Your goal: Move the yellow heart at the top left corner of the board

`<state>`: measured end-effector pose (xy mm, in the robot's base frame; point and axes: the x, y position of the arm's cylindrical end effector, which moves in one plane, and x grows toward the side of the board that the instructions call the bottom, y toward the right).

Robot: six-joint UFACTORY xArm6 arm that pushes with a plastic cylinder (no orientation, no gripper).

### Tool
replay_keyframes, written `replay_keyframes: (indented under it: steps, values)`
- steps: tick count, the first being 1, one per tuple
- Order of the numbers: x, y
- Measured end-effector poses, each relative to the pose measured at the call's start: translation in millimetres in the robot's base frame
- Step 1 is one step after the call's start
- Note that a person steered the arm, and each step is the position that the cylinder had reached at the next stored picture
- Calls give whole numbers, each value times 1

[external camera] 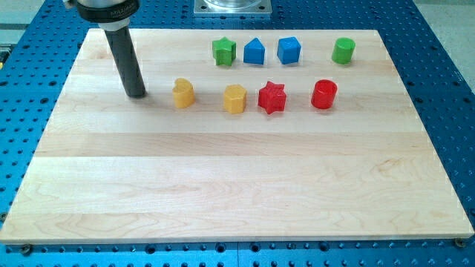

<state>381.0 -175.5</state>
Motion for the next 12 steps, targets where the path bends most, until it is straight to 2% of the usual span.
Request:
replay_keyframes:
  steps: [1, 2, 3, 4, 5, 6, 7, 8, 9, 10, 11, 12]
  values:
    - [55, 52]
    - [-2, 79]
    - [-9, 86]
    - [4, 130]
    - [-24, 129]
    - [-27, 18]
    - [-52, 4]
    - [-49, 26]
    - [-82, 28]
    - [-83, 54]
    - [-104, 56]
    - [-106, 3]
